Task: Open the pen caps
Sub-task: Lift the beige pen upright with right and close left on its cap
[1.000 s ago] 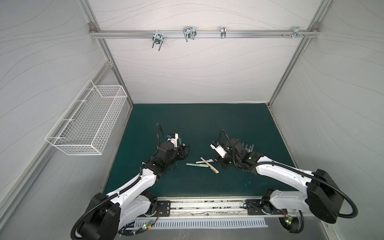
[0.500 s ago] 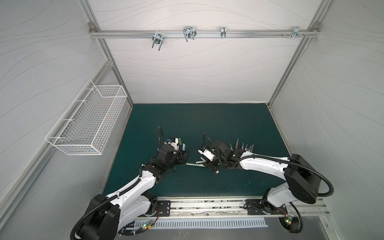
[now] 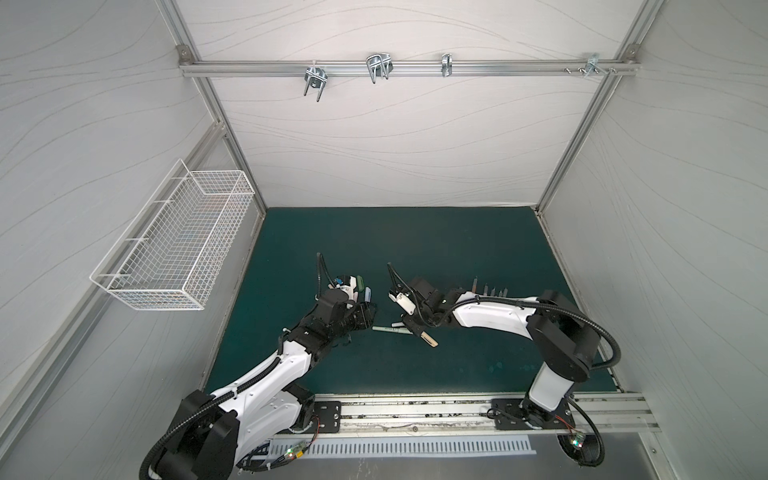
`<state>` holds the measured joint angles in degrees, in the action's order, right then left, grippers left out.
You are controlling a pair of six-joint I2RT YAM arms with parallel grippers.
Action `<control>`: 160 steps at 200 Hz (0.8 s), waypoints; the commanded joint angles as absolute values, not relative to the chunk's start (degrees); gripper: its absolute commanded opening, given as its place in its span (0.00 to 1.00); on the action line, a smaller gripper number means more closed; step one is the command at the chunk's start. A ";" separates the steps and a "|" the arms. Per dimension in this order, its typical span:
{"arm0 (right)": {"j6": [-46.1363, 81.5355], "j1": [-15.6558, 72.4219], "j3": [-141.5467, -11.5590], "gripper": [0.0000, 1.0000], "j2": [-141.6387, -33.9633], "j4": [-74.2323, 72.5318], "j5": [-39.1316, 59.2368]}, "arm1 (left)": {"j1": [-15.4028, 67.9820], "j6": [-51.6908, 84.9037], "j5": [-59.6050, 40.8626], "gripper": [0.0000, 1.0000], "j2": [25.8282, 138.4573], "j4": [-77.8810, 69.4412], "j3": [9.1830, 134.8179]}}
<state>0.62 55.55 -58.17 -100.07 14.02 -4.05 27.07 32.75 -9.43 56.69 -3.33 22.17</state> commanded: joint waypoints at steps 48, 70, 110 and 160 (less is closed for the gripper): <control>1.67 55.98 -60.91 0.16 -102.38 16.96 -3.31 | 27.33 33.02 -8.53 0.51 53.56 -3.60 24.26; 1.94 55.81 -60.17 0.05 -100.36 16.34 -3.58 | 27.29 33.05 -8.15 0.51 52.13 -3.43 24.01; 3.99 53.70 -57.04 0.00 -92.88 14.27 -3.54 | 27.31 33.09 -8.81 0.52 49.46 -3.89 24.15; 17.29 44.38 -50.85 0.00 -75.69 10.32 2.81 | 27.29 33.78 -16.04 0.56 48.49 -17.31 22.10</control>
